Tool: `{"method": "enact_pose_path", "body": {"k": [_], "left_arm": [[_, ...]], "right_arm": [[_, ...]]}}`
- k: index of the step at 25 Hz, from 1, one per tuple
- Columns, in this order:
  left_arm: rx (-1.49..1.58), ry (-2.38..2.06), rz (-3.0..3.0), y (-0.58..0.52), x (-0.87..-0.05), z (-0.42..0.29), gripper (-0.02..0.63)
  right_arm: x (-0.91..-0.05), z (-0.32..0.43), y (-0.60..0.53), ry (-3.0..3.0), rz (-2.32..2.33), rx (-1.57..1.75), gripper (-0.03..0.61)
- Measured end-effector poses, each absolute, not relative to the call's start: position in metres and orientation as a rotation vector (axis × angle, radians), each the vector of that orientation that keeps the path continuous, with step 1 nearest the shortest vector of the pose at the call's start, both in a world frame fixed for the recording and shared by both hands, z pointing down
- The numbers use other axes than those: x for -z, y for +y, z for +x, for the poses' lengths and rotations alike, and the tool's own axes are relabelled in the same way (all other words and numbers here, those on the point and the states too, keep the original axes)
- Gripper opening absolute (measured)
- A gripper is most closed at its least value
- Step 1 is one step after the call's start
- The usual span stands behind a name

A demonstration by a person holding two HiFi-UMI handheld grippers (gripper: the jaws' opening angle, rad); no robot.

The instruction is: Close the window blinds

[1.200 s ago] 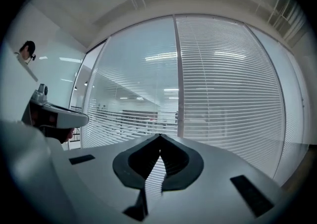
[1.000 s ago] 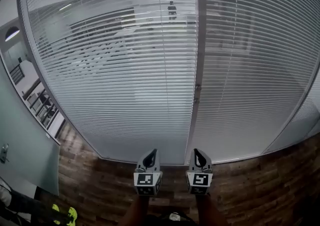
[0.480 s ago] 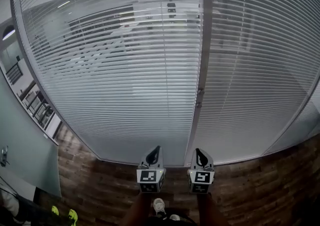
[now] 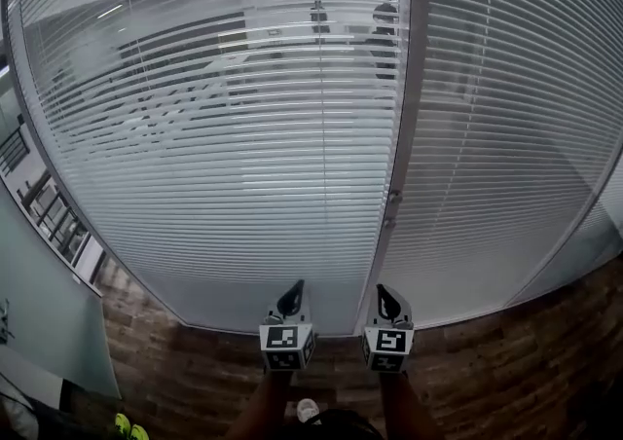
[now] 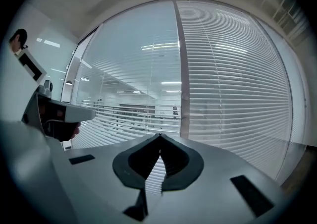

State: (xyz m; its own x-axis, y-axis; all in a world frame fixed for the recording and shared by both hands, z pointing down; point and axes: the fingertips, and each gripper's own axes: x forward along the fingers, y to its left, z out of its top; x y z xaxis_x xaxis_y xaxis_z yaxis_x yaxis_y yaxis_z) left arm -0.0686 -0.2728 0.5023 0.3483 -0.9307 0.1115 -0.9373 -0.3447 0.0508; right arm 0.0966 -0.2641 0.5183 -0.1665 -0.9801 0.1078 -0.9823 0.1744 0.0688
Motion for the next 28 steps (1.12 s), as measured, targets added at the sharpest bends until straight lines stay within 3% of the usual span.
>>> {"method": "enact_pose_path", "body": {"k": [23,28], "left_arm": [[-0.048,-1.589,2.605,-0.354,-0.508,-0.086,-0.006],[-0.049,-1.580,2.612,-0.369,-0.501,-0.073,-0.006]], "right_arm": [[-0.523,0.078,-0.330,-2.195,2.070,0.012,0.003],[-0.510,0.103,-0.342,-2.168,2.106,0.028,0.003]]}}
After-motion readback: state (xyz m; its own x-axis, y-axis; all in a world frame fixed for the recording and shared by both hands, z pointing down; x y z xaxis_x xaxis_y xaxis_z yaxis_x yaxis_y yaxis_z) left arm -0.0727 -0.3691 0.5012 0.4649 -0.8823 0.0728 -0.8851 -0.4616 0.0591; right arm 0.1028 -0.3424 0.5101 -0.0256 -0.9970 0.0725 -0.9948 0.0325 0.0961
